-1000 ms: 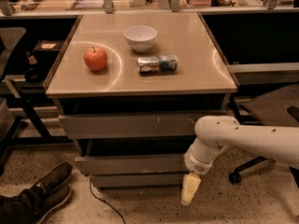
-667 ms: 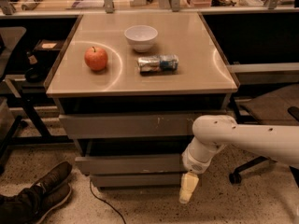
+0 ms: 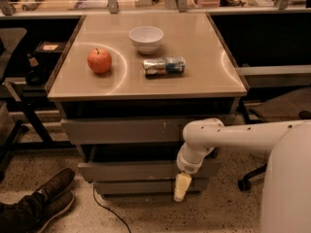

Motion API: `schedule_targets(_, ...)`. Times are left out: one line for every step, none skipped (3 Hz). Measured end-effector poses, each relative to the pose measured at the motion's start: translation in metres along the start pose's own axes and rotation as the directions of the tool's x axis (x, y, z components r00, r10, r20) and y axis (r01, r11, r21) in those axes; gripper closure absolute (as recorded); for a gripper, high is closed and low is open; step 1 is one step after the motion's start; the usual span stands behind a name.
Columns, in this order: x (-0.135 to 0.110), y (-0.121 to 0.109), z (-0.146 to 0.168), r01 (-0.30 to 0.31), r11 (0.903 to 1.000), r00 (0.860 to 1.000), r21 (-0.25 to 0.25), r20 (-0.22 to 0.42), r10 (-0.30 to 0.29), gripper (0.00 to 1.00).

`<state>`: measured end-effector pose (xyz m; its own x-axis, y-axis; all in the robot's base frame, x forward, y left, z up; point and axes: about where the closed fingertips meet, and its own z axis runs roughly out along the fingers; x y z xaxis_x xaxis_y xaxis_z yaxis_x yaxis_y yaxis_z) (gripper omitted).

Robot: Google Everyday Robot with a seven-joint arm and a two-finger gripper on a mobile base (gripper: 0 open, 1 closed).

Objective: Open middle drawer

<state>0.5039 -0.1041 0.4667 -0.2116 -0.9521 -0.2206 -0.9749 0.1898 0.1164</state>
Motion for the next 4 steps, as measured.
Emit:
schedule_targets(-0.005,-0.022,0.021,0.015,0.9998,1.000,0.010,-0.019,-0.014,0.00)
schedule_targets(-0.004,-0.031,0.041,0.013,0.9999,0.999,-0.006,-0.037,-0.013,0.00)
schedule_targets(0.007,-0.031,0.048,-0.005,0.9988,0.998,-0.048,-0.070,0.002,0.00)
schedule_targets(0.034,-0.002,0.035,-0.057,0.9875,0.992,-0.147,-0.124,0.039,0.00)
